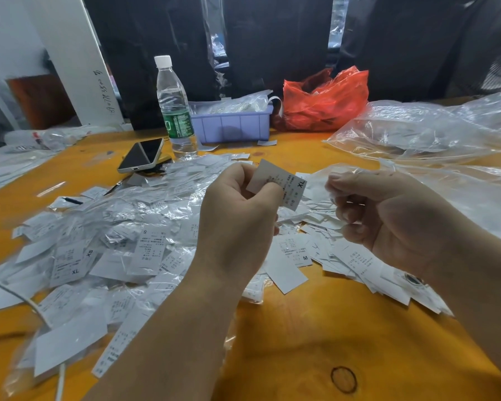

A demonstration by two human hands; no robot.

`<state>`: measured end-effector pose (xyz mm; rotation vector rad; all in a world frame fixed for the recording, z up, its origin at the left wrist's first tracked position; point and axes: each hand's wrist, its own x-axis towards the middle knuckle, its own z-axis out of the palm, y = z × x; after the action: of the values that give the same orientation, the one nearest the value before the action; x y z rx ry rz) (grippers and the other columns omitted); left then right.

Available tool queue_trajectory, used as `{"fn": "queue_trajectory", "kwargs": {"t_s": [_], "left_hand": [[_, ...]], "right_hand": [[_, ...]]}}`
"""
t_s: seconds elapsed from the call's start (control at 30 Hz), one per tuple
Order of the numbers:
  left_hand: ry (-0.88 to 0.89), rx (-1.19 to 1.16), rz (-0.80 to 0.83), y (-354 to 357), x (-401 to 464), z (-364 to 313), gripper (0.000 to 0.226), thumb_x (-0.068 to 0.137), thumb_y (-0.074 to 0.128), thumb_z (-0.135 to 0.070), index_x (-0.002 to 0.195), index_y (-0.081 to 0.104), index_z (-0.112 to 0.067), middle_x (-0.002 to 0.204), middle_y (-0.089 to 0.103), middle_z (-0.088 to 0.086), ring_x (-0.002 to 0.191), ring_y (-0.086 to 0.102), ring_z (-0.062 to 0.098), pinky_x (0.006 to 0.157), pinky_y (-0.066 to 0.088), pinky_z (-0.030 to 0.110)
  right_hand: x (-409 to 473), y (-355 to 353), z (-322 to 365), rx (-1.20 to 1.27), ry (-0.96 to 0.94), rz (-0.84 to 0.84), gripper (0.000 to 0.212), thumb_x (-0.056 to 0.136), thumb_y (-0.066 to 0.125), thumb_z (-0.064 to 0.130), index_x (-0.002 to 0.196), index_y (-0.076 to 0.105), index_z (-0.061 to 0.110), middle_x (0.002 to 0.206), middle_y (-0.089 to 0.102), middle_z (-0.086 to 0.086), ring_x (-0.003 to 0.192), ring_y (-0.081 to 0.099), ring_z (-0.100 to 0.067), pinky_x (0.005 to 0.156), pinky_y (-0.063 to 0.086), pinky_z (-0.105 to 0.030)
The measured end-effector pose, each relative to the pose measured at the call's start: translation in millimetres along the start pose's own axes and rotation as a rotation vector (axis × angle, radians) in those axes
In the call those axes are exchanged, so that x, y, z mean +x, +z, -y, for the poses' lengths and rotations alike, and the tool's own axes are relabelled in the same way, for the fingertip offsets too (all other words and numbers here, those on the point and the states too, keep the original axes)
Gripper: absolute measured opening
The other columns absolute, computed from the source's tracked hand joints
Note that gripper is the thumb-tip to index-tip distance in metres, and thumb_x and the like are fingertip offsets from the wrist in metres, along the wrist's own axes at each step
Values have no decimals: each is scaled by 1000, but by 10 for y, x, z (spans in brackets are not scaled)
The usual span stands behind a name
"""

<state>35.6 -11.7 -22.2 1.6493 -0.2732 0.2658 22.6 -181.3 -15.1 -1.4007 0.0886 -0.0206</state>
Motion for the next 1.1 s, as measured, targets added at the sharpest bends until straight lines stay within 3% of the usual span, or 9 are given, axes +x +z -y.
{"fn": "queue_trajectory", "kwargs": {"t_s": [0.3,0.43,0.53,0.67,0.87,1.1], "left_hand": [[-9,-12,20,11,-9,-9,13,87,57,-6,89,67,-14,71,68,-6,58,56,7,53,56,26],[24,31,23,16,-29,-24,10,87,57,-6,88,66,-10,73,67,1,59,56,10,54,58,37],[40,70,20,19,-33,-27,8,88,58,-8,88,66,-11,77,67,3,62,58,10,62,58,43],[43,71,9,20,-35,-33,9,88,58,-8,88,66,-12,76,66,2,60,56,8,58,58,41],[40,55,4,16,-35,-31,10,88,58,-7,87,65,-13,76,66,0,57,56,7,54,57,39],[-16,-15,14,17,-17,-15,13,88,57,-5,89,66,-16,76,67,-3,56,57,5,50,55,25]], "right_hand": [[-9,3,0,-15,7,-8,15,62,69,24,67,66,10,62,52,-1,47,42,-9,37,31,-19],[-2,-3,-4,-18,24,-14,12,70,69,22,67,66,10,61,52,0,46,42,-9,37,31,-19],[-3,2,-13,-26,21,3,15,64,69,24,68,66,10,63,51,0,47,41,-9,37,30,-19],[-4,9,-18,-21,15,24,10,70,70,18,69,63,11,66,52,-2,47,41,-9,36,30,-19],[5,15,-8,-9,15,43,19,64,72,16,78,61,10,67,53,-3,46,42,-9,36,30,-19],[-13,20,-3,-29,-11,110,14,61,71,14,74,68,11,62,54,-2,46,43,-9,36,32,-18]]}}
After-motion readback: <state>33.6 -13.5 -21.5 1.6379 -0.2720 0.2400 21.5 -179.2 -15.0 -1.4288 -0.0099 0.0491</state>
